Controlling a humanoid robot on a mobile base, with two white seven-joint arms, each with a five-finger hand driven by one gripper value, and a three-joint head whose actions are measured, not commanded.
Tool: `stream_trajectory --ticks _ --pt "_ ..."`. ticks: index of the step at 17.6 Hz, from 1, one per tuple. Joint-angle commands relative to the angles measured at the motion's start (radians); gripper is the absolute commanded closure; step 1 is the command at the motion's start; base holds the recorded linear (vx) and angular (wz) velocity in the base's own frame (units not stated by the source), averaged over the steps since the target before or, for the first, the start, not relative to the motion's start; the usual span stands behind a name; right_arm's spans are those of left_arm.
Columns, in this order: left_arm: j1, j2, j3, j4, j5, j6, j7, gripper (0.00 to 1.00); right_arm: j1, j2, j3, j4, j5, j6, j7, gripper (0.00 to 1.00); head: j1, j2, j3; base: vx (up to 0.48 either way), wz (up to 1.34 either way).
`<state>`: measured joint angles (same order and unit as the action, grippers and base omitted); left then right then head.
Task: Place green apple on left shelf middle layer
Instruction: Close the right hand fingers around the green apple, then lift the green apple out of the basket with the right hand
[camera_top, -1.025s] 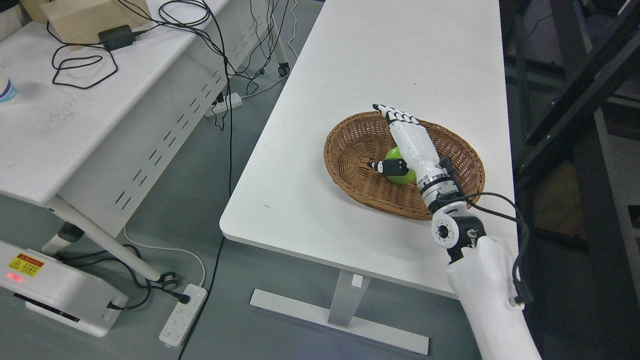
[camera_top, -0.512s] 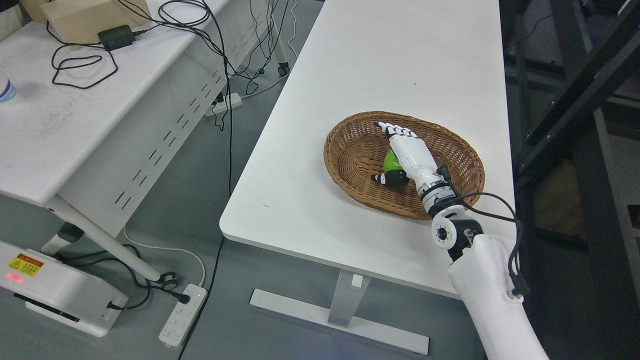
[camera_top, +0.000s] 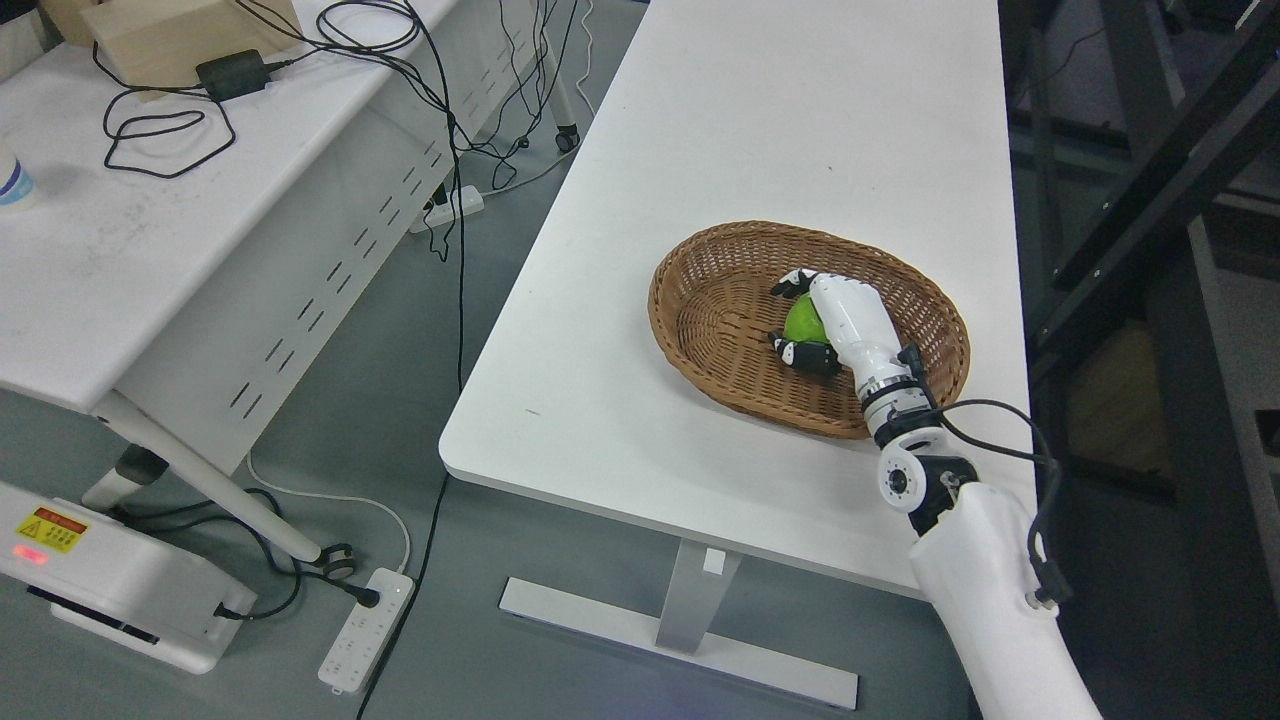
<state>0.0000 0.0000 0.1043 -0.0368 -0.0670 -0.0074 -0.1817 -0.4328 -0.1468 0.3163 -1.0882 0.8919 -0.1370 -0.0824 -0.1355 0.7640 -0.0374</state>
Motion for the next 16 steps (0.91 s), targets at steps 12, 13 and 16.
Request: stream_trajectory --ticks 12,13,16 --pt "-0.021 0.017 0.000 0.000 0.000 0.000 -0.001 0.00 0.146 -0.004 -0.414 -0.271 -0.674 -0.108 0.136 1.00 0.0000 0.000 0.000 0.000 0.00" --pt "-0.021 0.017 0.000 0.000 0.000 0.001 -0.001 0.00 0.155 -0.002 -0.421 -0.291 -0.701 -0.108 0.136 1.00 0.0000 0.000 0.000 0.000 0.00" --pt "-0.021 0.017 0.000 0.000 0.001 0.000 -0.001 0.00 0.221 -0.002 -0.436 -0.358 -0.766 -0.122 0.135 1.00 0.0000 0.000 0.000 0.000 0.00"
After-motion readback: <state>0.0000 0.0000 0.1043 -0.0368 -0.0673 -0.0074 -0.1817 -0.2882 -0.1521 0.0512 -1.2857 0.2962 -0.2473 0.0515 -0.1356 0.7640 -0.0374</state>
